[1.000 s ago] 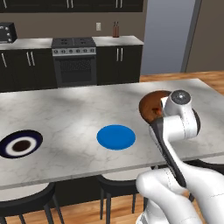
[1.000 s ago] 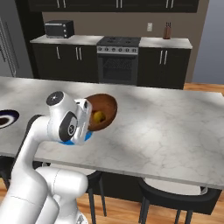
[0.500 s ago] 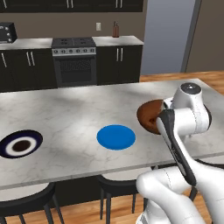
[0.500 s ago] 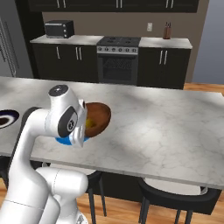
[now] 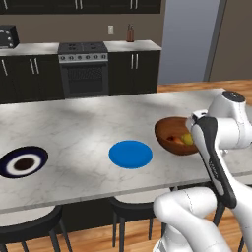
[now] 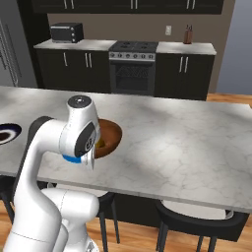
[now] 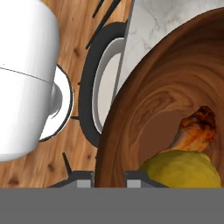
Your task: Pick the chicken drumstick and lemon from their plates and place them in the bowl. Then put the bowl in the fridge.
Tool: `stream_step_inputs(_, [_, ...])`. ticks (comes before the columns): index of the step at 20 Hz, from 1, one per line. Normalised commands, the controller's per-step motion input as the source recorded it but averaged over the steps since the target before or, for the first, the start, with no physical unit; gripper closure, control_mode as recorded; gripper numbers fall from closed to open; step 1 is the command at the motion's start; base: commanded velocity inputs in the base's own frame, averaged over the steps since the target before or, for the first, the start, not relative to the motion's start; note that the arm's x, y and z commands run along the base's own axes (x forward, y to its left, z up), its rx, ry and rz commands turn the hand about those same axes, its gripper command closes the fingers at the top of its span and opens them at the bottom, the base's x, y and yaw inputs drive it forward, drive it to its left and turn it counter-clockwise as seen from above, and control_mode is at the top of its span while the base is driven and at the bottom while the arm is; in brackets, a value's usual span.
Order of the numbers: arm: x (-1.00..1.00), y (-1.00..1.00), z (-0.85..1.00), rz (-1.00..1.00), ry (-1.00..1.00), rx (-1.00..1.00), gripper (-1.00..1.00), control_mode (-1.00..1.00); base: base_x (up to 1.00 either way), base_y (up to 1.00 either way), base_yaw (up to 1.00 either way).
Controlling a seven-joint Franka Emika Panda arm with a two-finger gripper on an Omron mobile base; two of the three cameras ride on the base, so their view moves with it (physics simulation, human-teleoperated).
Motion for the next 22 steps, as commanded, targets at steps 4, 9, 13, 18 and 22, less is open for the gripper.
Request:
stream_step_inputs(4, [-0.04, 0.03, 0.00, 0.00, -0.02, 0.00, 1.00, -1.00, 0.00, 0.00, 0.00])
stream_step_inputs(9, [0.00, 0.00, 0.00, 0.00, 0.00, 0.00, 1.00, -1.00, 0.00, 0.00, 0.00])
stream_step_inputs(13, [0.00, 0.00, 0.00, 0.00, 0.00, 0.00, 1.00, -1.00, 0.00, 0.00, 0.00])
stream_step_inputs(18, [0.00, 0.00, 0.00, 0.00, 0.00, 0.00, 1.00, 1.00, 0.00, 0.00, 0.00])
stream_step_inputs(22, [0.00, 0.00, 0.00, 0.00, 0.00, 0.00, 1.00, 1.00, 0.00, 0.00, 0.00])
